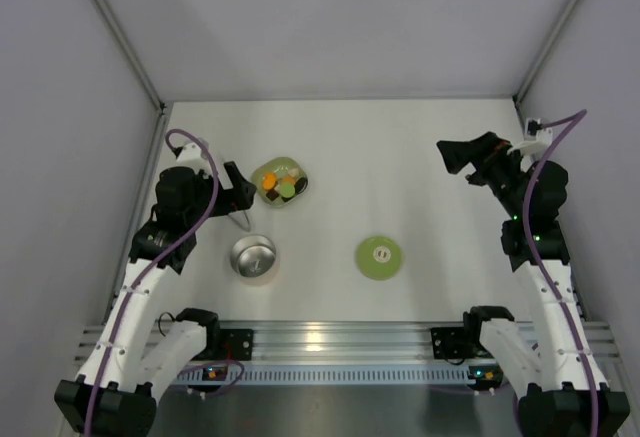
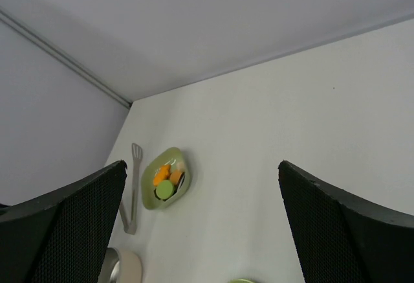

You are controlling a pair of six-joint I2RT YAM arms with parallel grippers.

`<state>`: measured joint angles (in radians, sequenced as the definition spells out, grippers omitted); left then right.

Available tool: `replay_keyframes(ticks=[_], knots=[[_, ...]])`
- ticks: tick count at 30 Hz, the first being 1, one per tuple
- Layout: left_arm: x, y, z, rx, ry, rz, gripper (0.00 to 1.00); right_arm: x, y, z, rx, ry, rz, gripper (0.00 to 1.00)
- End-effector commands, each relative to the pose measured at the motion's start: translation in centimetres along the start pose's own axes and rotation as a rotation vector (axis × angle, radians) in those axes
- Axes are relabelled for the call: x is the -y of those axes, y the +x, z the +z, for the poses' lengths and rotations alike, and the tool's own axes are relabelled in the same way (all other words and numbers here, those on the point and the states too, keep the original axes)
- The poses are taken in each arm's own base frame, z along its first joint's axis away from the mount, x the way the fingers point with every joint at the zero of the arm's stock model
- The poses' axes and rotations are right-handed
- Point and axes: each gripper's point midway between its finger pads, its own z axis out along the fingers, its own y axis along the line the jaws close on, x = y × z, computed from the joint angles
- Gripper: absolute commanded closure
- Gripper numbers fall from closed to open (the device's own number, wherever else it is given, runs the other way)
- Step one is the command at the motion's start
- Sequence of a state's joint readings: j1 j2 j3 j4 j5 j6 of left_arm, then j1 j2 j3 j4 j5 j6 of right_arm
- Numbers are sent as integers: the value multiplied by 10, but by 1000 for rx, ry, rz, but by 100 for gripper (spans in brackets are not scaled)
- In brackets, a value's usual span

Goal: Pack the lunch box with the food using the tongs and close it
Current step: Pick up the clamp at the center of the board.

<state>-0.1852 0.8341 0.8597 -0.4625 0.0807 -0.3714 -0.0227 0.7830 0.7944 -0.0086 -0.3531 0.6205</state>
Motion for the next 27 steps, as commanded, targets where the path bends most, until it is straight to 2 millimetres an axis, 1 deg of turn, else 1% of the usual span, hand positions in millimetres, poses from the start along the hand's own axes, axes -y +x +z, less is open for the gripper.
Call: replay_keyframes(ticks=[1, 2, 4, 6, 8, 9, 10, 11, 12, 13, 15, 16, 18, 19, 20, 21, 22, 24, 25, 27], knots=[[-6, -17, 1, 66, -46, -14, 1, -7, -12, -2, 2, -3, -19, 1], [-7, -18, 1, 65, -55, -23, 1, -7, -12, -1, 2, -3, -17, 1], [-18, -20, 1, 81, -119, -32, 1, -6, -12, -2, 3, -1, -16, 1], [-21, -21, 2, 90, -137, -49, 1, -5, -10, -1, -2, 2, -14, 1], [-26, -21, 6, 87, -175, -86, 1, -4, -9, 0, -10, 2, -12, 1], [-25, -26, 7, 89, -181, -96, 1, -4, -8, 0, -17, 3, -9, 1], [-30, -19, 14, 36, -213, -112, 1, -4, -8, 0, -17, 0, -9, 1], [-32, -19, 17, 27, -237, -140, 1, -4, -6, 1, -24, -1, -1, 1], [-32, -25, 20, 25, -252, -153, 1, -5, -5, 0, -26, -5, 5, 1], [-35, -19, 29, -3, -273, -166, 1, -6, -4, 1, -25, -11, 9, 1], [-37, -21, 40, 9, -288, -201, 1, -5, -1, 2, -38, -17, 23, 1], [-42, -19, 50, 1, -313, -218, 1, -6, 0, 1, -39, -18, 25, 1], [-47, -17, 58, -7, -360, -276, 1, -3, 3, 2, -49, -9, 30, 0], [-49, -14, 68, -19, -376, -311, 1, -2, 5, 2, -54, -7, 31, 1], [-51, -13, 73, -18, -391, -327, 1, -1, 7, 2, -60, -5, 31, 0], [-56, -10, 77, -24, -416, -341, 1, 0, 7, 2, -62, -4, 31, 1], [-66, -4, 84, -27, -470, -348, 1, 0, 7, 3, -64, -4, 32, 0], [-77, 1, 92, -15, -520, -372, 1, 0, 10, 3, -75, -5, 37, 1], [-84, 8, 99, -24, -557, -376, 1, 0, 11, 3, -81, -9, 38, 1], [-92, 13, 107, -32, -593, -380, 1, -1, 13, 4, -94, -18, 43, 1]])
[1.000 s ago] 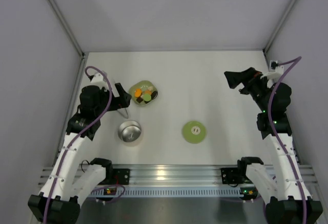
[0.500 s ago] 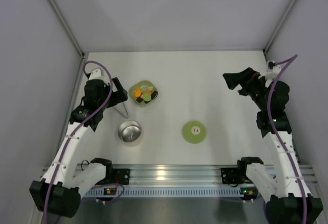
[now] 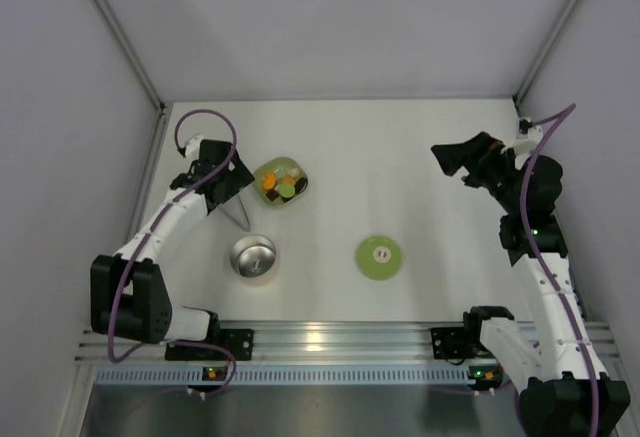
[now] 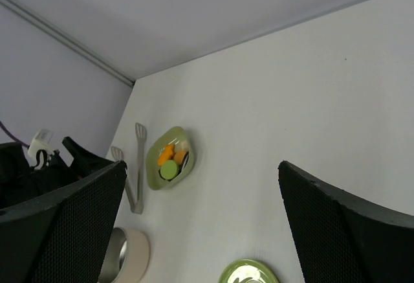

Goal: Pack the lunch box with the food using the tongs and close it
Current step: Pick up the clamp at the center of the board.

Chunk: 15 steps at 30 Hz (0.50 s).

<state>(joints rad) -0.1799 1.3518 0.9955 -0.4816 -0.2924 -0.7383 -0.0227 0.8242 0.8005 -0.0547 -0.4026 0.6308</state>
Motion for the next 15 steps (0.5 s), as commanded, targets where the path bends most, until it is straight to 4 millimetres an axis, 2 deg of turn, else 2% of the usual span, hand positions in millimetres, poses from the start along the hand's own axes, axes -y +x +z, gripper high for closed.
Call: replay_keyframes(ticks=[1, 9, 15], knots=[[0, -22, 19, 85, -67, -88, 1, -7, -5, -1, -9, -25, 3, 0], [-17, -12, 51, 70, -160, -82, 1, -2, 7, 1, -57, -18, 25, 1], [-26, -8, 65, 58, -194, -78, 1, 3, 12, 2, -70, -6, 33, 1]])
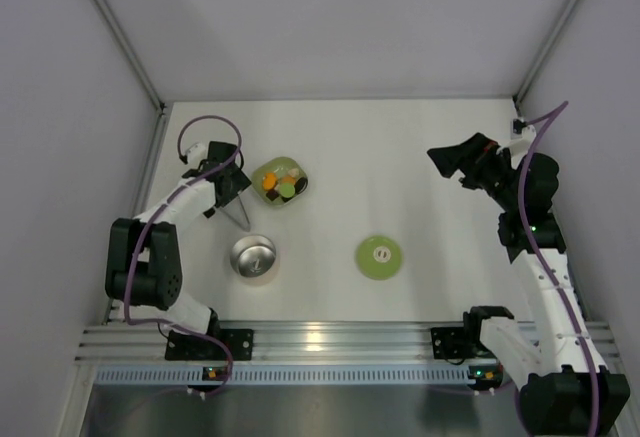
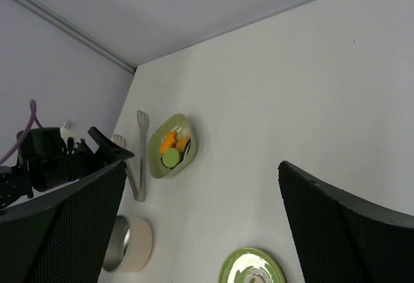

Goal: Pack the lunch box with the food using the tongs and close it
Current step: Pick up the clamp at the center of the board.

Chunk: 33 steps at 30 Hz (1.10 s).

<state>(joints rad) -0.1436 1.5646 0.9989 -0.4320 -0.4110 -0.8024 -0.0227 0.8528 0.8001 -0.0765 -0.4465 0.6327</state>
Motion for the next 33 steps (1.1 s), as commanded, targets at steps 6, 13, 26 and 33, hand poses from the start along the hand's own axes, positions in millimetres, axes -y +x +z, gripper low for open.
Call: replay_keyframes(ticks=[6, 13, 26, 33], knots=[[12, -12, 24, 36, 10, -41, 1, 2, 0, -1, -13, 6, 13, 1], [6, 0, 41, 3, -23, -42, 1, 6, 6, 0, -30, 16, 16, 1], [-2, 20, 51, -41, -37, -38, 12, 12, 16, 1, -42, 18, 38, 1], [-9, 32, 54, -64, -47, -36, 17, 12, 21, 5, -58, -6, 61, 0]])
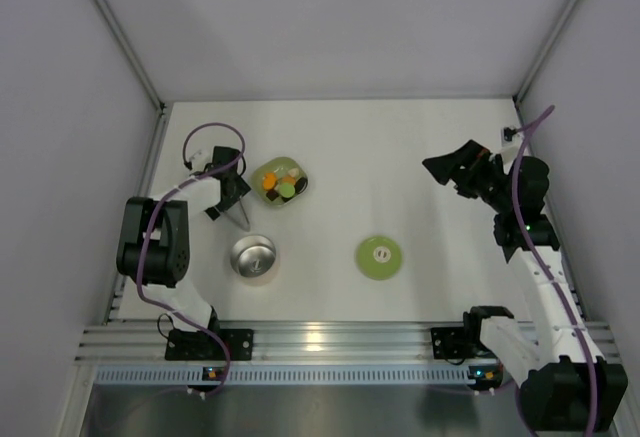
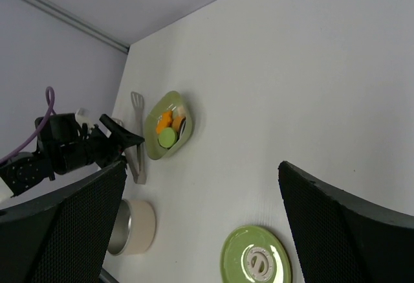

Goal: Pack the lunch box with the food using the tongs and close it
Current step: Pick up the clamp at the center of the board.

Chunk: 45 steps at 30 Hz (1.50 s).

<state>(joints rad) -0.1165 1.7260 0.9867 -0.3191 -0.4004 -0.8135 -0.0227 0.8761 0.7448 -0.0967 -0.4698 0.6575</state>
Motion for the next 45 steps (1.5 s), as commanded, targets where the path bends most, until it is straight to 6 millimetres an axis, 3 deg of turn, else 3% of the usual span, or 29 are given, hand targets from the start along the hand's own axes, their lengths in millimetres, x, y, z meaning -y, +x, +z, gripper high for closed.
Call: replay_keyframes(ticks=[1, 19, 32, 45], knots=[[-2, 11, 6, -27, 12, -29, 18, -7, -8, 0, 25, -40, -8, 1], [-4, 37, -2, -57, 15, 6, 16, -3, -1, -1, 19, -34, 3, 1], [-18, 42, -9, -20, -46, -5, 19, 4, 7, 1, 6, -30, 11, 0], [-23, 45, -3, -14, -81, -32, 25, 7, 14, 2, -16, -32, 18, 0]])
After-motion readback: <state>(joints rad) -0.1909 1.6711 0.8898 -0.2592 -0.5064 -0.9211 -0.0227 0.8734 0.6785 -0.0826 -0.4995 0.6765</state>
